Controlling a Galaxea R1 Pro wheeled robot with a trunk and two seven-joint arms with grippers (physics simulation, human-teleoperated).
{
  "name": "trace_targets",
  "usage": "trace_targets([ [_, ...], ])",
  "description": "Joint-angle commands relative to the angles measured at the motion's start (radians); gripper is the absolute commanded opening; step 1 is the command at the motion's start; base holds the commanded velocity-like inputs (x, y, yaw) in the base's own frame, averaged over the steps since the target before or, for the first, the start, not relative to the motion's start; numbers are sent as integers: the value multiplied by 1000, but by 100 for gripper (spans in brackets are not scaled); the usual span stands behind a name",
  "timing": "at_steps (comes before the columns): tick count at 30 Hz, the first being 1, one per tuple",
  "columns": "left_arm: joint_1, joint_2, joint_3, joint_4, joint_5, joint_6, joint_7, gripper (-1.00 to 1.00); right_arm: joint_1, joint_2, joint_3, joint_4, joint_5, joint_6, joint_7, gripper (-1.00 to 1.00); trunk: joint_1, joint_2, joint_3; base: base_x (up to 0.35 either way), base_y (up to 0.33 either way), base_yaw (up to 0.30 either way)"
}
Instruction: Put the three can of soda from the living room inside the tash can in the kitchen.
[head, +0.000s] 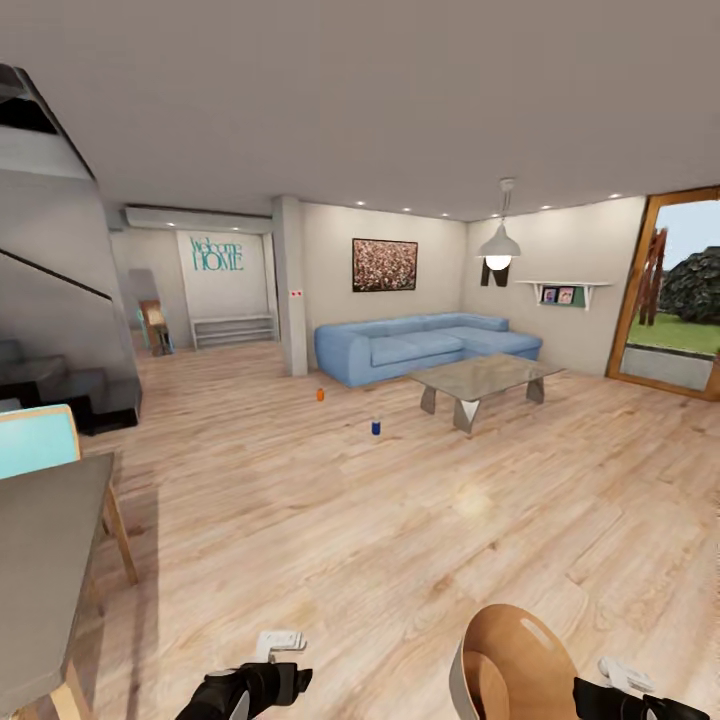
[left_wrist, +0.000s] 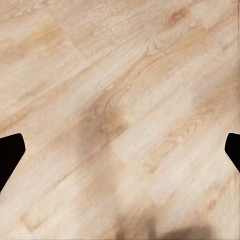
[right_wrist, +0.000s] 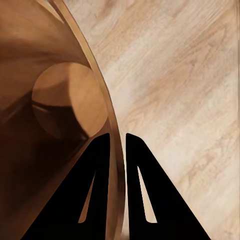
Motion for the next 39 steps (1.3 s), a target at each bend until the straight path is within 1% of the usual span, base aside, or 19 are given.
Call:
trace_targets([
  [1,0,0,0,0,0,0,0,100,-1,0,-4,-1,-14,3,6,-100,0,0,0,341,-4,-227],
  [5,0,0,-1,0,0,-2,0,100,-1,0,-4,-1,-15,2,6,-100,0,0,0,328,-83,-256],
  [11,0,0,-1,0,0,-15,0,100,-1,0,-4,-1,-15,3,6,-100,0,0,0,300,-193,-280],
  [23,0,0,-1,0,0,-17,0,100,-1,0,-3,-1,-15,3,6,-100,0,0,0,311,-157,-286],
  [39,0,0,0,1,0,-17,0,100,-1,0,-4,-1,-15,3,7,-100,0,0,0,342,-20,-286],
])
